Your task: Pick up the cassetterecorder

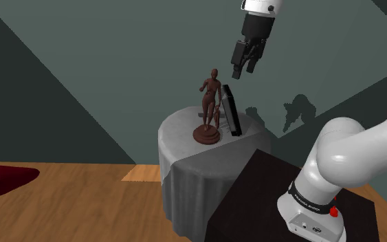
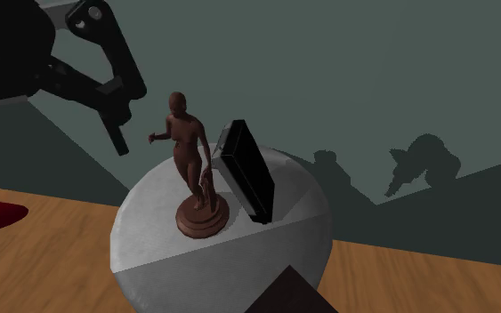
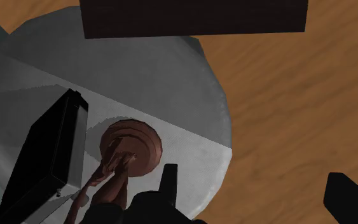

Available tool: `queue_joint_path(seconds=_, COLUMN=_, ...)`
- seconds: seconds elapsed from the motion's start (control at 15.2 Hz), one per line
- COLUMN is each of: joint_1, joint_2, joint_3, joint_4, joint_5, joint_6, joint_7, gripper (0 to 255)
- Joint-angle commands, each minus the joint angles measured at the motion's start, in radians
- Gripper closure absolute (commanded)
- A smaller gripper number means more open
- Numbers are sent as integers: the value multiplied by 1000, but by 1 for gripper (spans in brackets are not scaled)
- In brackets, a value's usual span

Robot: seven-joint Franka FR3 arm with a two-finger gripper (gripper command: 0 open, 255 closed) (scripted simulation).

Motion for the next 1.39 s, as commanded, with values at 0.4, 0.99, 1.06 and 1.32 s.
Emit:
queue_joint_path(seconds=0.4, joint_1=-73, joint_2=207, joint_3=5, joint_4=53, joint_5=-60, joint_6=89, joint_7=89, gripper=0)
queue_joint_path(seconds=0.99, joint_1=-172, joint_2=519, joint_3=-12, joint_4=191, joint_5=-161, joint_6=163, joint_7=235, gripper=0)
queue_joint_path(seconds=1.06, joint_1=-181, joint_2=552, joint_3=-16, joint_4=210, joint_5=-172, joint_6=167, joint_7=251, gripper=0)
queue_joint_path(seconds=1.32, joint_1=-217, joint_2=686, joint_3=-37, joint_4=293, joint_5=-214, joint_6=174, joint_7=313, gripper=0)
